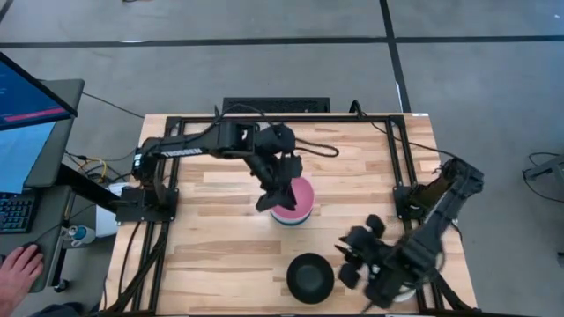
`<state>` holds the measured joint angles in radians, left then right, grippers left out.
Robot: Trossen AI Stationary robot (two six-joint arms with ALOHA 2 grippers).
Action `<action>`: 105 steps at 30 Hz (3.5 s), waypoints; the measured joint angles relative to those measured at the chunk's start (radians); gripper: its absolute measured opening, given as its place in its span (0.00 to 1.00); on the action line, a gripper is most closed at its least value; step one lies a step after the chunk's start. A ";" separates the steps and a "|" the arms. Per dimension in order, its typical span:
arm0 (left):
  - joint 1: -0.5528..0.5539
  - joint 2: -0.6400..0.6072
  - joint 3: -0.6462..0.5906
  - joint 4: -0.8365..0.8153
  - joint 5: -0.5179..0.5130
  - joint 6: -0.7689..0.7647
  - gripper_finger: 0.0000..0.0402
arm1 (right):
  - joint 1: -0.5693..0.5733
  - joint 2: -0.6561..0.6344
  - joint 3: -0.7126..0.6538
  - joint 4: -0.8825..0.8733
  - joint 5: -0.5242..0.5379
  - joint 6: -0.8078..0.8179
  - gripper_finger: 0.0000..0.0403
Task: Nest bowls inside each other
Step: Stack the black bowl on top of the pink bowl, then stack the white bowl on top of the black bowl
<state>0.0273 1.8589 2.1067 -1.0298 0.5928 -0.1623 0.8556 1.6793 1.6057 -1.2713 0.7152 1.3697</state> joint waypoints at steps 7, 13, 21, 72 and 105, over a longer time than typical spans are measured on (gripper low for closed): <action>-0.066 0.000 0.202 -0.016 -0.188 0.092 0.24 | -0.152 0.101 -0.026 0.073 -0.342 -0.040 0.31; -0.099 -0.065 0.225 0.030 -0.282 0.191 0.24 | -0.221 0.233 -0.026 0.139 -0.470 -0.118 0.31; -0.099 -0.145 0.227 0.004 -0.393 0.210 0.24 | -0.273 0.340 -0.012 0.220 -0.613 -0.165 0.31; -0.093 -0.191 0.249 -0.070 -0.544 0.318 0.24 | -0.713 0.149 0.366 -0.181 -0.324 -0.736 0.03; -0.093 -0.259 0.249 -0.090 -0.613 0.338 0.24 | -0.694 0.271 0.672 -0.288 -0.639 -0.762 0.27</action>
<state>-0.0654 1.6001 2.3562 -1.1202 -0.0199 0.1761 0.1612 1.9503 2.2773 -1.5597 0.0758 0.6076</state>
